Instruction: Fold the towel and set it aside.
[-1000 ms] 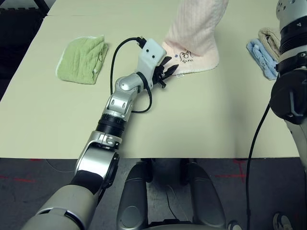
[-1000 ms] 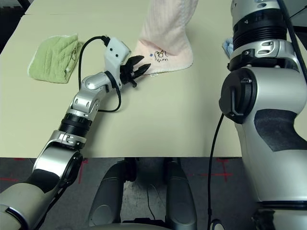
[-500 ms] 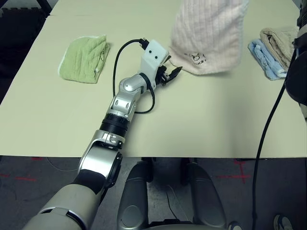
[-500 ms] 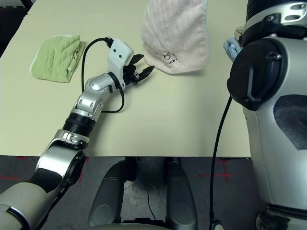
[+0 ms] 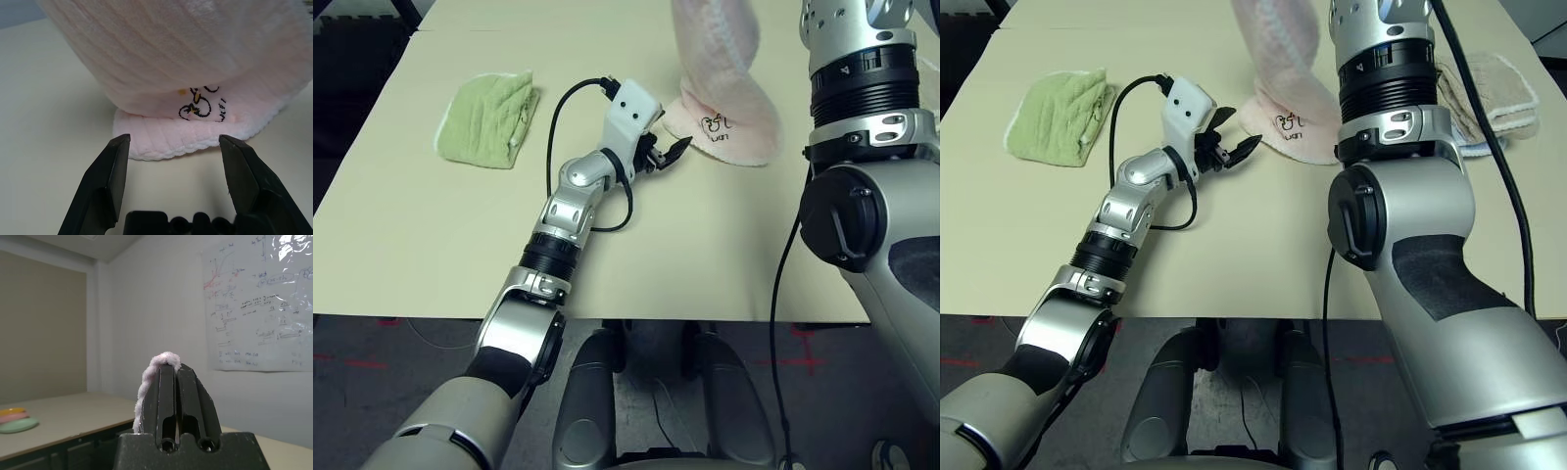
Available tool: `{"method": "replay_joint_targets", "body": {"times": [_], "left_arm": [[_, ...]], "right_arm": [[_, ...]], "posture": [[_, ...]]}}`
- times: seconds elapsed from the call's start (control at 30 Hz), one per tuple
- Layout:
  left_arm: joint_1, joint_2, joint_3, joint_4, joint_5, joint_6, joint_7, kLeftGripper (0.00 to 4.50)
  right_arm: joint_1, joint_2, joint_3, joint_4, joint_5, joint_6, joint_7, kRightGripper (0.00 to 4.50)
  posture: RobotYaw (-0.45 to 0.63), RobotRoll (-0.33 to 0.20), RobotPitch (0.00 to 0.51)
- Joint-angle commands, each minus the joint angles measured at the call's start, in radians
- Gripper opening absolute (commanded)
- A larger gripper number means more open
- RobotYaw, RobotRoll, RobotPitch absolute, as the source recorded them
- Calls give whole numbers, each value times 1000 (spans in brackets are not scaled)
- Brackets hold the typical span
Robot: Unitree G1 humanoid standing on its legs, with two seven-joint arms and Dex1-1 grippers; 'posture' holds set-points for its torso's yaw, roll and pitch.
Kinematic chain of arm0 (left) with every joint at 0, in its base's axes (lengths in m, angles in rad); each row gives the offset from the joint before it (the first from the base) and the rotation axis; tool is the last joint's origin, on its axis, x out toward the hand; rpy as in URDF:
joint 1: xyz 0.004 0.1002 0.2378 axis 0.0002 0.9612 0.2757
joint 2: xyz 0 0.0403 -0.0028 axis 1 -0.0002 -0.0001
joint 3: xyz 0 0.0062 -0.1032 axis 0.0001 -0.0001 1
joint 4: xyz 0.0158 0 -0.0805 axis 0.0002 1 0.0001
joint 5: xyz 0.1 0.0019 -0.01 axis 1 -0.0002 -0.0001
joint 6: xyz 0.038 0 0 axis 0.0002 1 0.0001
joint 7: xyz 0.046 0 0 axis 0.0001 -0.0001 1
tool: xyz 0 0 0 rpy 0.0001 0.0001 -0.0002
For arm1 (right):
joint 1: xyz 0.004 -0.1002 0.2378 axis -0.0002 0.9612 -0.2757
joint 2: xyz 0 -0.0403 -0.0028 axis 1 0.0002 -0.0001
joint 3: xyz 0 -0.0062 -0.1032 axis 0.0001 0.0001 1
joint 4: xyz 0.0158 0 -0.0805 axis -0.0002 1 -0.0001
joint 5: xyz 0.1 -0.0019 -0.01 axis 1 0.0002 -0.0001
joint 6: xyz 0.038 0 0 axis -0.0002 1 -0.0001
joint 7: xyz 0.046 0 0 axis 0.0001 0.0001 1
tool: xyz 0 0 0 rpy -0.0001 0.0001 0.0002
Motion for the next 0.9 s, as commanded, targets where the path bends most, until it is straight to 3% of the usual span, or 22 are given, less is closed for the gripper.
{"method": "replay_joint_targets", "body": {"times": [0.03,0.13,0.5,0.67,0.77,0.9], "left_arm": [[30,-3,-6,-40,-7,26,-11,3909],[45,-7,-11,-76,-14,53,-20,4475],[71,-22,-28,-162,-44,151,-73,4475],[133,-10,-25,-358,-209,447,-193,4475],[155,-3,-1,-450,-295,620,-192,4475],[146,-25,52,-492,-359,727,-130,4475]], "right_arm": [[-20,-14,4,26,-24,-32,-49,0],[-17,-16,14,51,-44,-45,-66,0],[-49,-87,25,238,-140,-165,-189,0],[-50,-72,25,250,-137,-172,-182,0],[-57,-71,23,263,-139,-183,-184,0],[-66,-75,23,283,-142,-197,-182,0]], "posture": [[50,0,346],[54,0,348],[54,0,354],[75,0,358],[79,0,358],[82,0,358]]}}
